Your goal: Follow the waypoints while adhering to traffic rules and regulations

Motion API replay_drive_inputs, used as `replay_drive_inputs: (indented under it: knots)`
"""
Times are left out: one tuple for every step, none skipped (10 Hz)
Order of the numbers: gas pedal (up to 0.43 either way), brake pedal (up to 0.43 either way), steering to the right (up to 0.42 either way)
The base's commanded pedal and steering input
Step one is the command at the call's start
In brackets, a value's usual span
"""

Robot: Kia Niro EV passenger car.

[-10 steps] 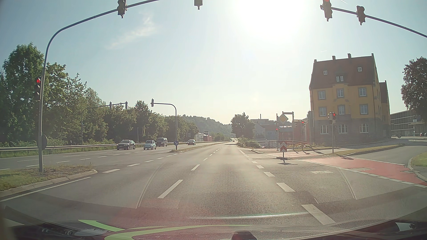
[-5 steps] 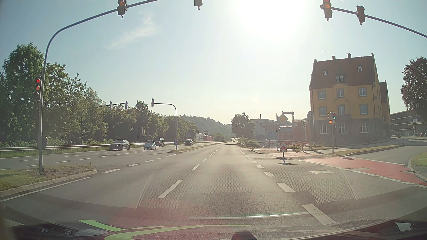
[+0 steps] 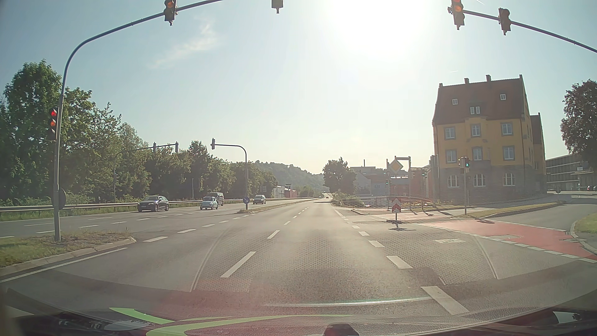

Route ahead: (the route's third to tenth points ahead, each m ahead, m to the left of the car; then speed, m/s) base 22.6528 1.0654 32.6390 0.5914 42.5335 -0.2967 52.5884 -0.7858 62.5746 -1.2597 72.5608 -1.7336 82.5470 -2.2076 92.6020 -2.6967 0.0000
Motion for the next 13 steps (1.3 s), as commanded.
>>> replay_drive_inputs:
  knots:
    - [0.0,0.0,0.0]
    - [0.0,0.0,0.0]
    - [0.0,0.0,0.0]
    - [0.0,0.0,0.0]
    - [0.02,0.0,-0.001]
    - [0.26,0.0,-0.001]
    - [0.319,0.0,-0.001]
    - [0.339,0.0,-0.001]
    - [0.37,0.0,-0.001]
    - [0.421,0.0,-0.001]
    - [0.429,0.0,-0.001]
    - [0.429,0.0,-0.001]
    - [0.441,0.0,-0.001]
